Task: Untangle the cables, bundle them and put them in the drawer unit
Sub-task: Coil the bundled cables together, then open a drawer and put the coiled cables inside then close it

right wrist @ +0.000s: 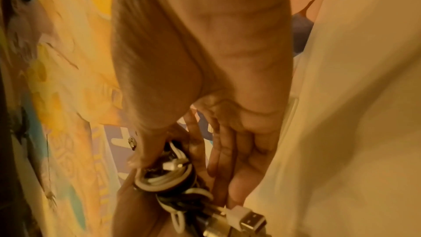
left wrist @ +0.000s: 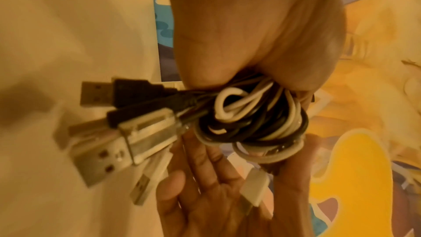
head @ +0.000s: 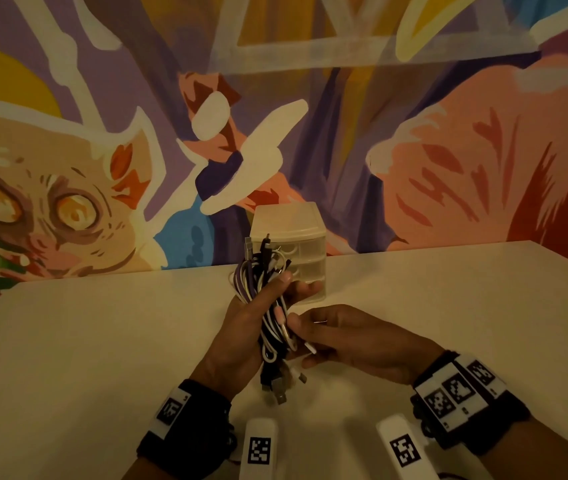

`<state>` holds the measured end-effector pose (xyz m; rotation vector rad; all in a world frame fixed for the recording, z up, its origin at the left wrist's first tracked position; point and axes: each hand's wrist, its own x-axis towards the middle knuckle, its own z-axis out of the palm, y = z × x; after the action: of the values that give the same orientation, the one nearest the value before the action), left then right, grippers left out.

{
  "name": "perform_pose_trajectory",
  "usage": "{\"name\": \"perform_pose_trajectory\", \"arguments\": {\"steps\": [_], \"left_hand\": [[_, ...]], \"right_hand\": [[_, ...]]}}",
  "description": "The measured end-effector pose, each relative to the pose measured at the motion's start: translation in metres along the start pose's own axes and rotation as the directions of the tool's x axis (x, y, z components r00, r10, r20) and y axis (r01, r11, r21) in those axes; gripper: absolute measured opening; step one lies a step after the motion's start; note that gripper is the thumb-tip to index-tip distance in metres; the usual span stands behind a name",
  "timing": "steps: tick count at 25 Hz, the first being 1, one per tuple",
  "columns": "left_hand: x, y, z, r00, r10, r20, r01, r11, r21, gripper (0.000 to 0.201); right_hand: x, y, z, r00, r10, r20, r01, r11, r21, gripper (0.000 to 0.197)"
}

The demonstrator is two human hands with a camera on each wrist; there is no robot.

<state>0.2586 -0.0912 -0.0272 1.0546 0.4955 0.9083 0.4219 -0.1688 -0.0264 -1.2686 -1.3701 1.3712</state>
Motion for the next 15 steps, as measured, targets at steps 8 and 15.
{"name": "perform_pose_trajectory", "arguments": {"steps": [8, 15], "left_hand": [[-0.006, 0.004, 0.001, 0.991, -0.077, 0.111, 0.063, 0.990, 0.126, 0.046], [-0.006, 0.004, 0.004, 0.979, -0.130, 0.156, 0.100, 0.977, 0.186, 0.052]], "right_hand": [[0.008, -0.002, 0.006, 0.990, 0.016, 0.143, -0.015, 1.000, -0.007, 0.058], [0.012, 0.006, 0.013, 0.983, 0.044, 0.179, -0.098, 0.947, 0.305, 0.054]]}}
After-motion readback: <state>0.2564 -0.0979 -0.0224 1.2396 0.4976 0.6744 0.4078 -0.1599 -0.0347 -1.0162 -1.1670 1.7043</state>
